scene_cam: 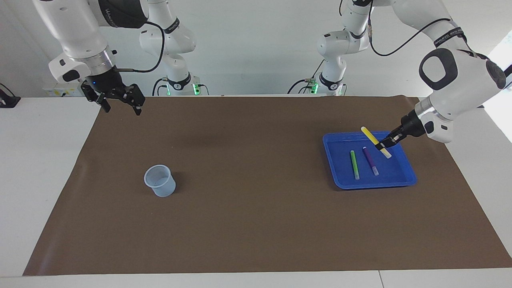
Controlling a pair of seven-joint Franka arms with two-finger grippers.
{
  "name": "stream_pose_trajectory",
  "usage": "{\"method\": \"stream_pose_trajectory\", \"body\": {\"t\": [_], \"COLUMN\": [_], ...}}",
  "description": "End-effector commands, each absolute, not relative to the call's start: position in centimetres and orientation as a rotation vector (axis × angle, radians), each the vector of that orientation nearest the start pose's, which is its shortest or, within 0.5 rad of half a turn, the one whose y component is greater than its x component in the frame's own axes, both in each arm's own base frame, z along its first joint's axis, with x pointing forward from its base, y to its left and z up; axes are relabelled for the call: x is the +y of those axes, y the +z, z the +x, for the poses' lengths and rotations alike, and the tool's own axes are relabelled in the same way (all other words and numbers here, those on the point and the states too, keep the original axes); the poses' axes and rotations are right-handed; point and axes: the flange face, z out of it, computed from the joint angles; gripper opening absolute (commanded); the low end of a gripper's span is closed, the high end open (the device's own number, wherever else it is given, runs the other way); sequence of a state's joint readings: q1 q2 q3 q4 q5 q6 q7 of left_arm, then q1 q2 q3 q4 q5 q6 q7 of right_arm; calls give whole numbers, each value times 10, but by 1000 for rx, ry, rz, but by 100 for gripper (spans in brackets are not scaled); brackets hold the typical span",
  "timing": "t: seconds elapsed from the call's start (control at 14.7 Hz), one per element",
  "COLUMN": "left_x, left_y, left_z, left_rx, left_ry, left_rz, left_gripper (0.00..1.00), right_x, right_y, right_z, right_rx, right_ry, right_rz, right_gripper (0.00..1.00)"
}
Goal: Transfer and insert pens with both arms
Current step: 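Lift the yellow pen with the left gripper while the right gripper approaches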
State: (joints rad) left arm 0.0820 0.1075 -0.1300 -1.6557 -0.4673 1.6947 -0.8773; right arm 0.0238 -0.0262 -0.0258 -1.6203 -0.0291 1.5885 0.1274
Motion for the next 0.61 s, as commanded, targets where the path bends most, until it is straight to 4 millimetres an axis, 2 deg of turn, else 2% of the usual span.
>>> {"method": "stream_pose_trajectory", "body": {"t": [0.0, 0.07, 0.2, 0.34, 0.54], "left_x": [-111, -130, -159, -192, -224], "left_y": [565, 566, 567, 565, 555], "left_z": [570, 564, 558, 548, 526], "left_rx": [-1750, -1800, -2024, -2129, -2355], "left_ry": [636, 682, 812, 909, 1133], "left_rz": [-3040, -3003, -2844, -2758, -2620], "left_gripper": [0, 0, 0, 0, 0], "right_x": [-7, -6, 9, 23, 39], "right_y": [618, 618, 622, 623, 623], "right_z": [544, 545, 545, 545, 547], "right_rx": [189, 187, 152, 142, 149], "right_ry": [26, 22, 4, 11, 9], "right_rz": [-3168, -3168, -3143, -3062, -2925], "right_gripper": [100, 100, 100, 100, 100]}}
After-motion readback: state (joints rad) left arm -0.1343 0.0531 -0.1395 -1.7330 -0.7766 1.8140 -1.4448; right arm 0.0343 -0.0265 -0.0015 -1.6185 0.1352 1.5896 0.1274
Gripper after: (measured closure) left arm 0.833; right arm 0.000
